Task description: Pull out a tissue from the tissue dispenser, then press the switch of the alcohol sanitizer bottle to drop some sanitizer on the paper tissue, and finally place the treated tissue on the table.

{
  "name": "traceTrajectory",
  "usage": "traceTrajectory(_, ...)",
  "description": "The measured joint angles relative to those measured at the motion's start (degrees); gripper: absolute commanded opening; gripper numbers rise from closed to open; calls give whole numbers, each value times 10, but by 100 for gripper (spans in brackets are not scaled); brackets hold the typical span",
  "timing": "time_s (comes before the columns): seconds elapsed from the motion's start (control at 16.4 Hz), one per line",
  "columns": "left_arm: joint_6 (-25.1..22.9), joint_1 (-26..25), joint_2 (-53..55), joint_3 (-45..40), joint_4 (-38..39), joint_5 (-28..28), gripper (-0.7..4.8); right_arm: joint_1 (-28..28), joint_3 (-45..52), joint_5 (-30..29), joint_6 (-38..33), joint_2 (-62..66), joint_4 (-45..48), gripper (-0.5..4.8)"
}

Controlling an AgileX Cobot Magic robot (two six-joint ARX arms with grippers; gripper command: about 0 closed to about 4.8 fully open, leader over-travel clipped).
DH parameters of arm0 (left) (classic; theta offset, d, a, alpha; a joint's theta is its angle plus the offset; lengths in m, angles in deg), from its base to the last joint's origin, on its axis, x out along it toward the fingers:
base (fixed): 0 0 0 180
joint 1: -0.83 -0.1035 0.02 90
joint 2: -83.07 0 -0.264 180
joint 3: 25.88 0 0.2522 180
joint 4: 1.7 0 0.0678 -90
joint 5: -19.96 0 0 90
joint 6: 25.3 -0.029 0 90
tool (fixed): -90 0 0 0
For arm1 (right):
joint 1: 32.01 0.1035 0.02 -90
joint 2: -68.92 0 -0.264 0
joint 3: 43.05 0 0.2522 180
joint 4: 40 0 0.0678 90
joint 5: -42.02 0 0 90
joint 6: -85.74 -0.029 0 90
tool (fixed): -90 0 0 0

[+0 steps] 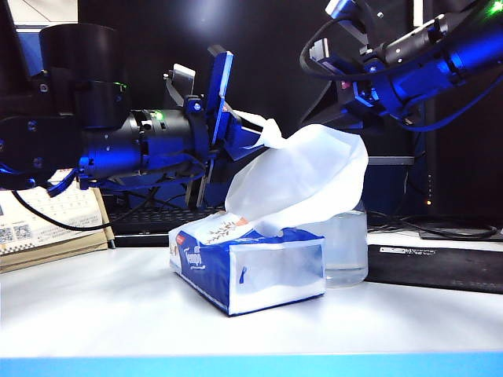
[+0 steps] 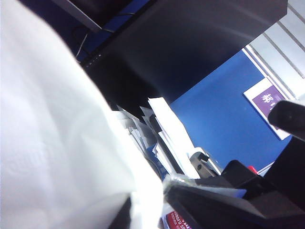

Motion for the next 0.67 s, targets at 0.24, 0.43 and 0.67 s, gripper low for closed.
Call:
traceTrajectory(0.24, 0, -5, 0, 0, 0, 0, -6, 0, 2, 0, -2, 0, 13, -1)
traceTrajectory(0.43, -9, -7, 0, 0, 0, 0, -6, 0, 2, 1, -2, -8, 14, -1)
traceTrajectory(0.67, -15, -8, 0, 1, 0, 9, -6, 0, 4, 4, -4, -35, -11, -1)
